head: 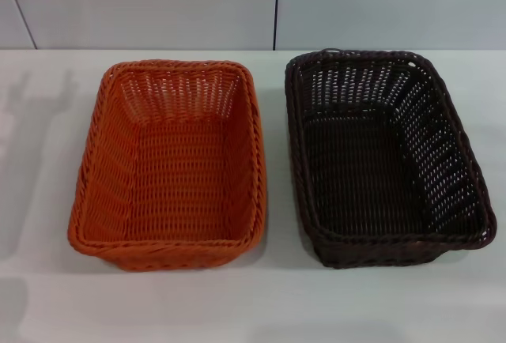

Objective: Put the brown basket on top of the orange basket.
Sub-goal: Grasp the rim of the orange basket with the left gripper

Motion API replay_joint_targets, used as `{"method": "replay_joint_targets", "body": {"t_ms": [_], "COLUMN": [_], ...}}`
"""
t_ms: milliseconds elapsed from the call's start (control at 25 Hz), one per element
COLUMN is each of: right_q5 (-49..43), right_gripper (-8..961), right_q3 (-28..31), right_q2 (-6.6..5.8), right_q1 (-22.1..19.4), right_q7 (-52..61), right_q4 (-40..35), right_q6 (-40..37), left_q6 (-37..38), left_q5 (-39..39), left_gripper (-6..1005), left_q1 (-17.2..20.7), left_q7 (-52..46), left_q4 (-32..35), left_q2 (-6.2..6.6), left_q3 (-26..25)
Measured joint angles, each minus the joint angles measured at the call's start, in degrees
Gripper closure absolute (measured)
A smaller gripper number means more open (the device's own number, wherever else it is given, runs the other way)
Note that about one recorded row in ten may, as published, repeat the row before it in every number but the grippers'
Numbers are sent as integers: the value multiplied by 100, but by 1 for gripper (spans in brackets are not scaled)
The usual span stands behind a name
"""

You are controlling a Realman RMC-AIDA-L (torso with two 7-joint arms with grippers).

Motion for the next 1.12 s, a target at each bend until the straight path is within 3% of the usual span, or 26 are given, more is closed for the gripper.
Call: {"method": "replay_joint_targets", "body": {"t_ms": [240,920,1120], "right_q5": [37,54,7], "right_gripper": [280,281,281], "right_q3": [181,331,221], "right_q2": [12,13,13], "right_q1": [-229,-153,-86], "right_q7": [-18,19,29], "right_q4": [298,576,578], "right_q6": [118,412,392], "left_q6": [-26,-69,-586], "left_q5": [-6,-4,-3], "left_gripper": [176,195,200], "left_q1": [84,-3,-127], "left_q7": [-2,47,128], "left_q4": [-34,-460,-724], "left_q2": [12,-11,-11], "left_q3": [-149,-579,-941]}}
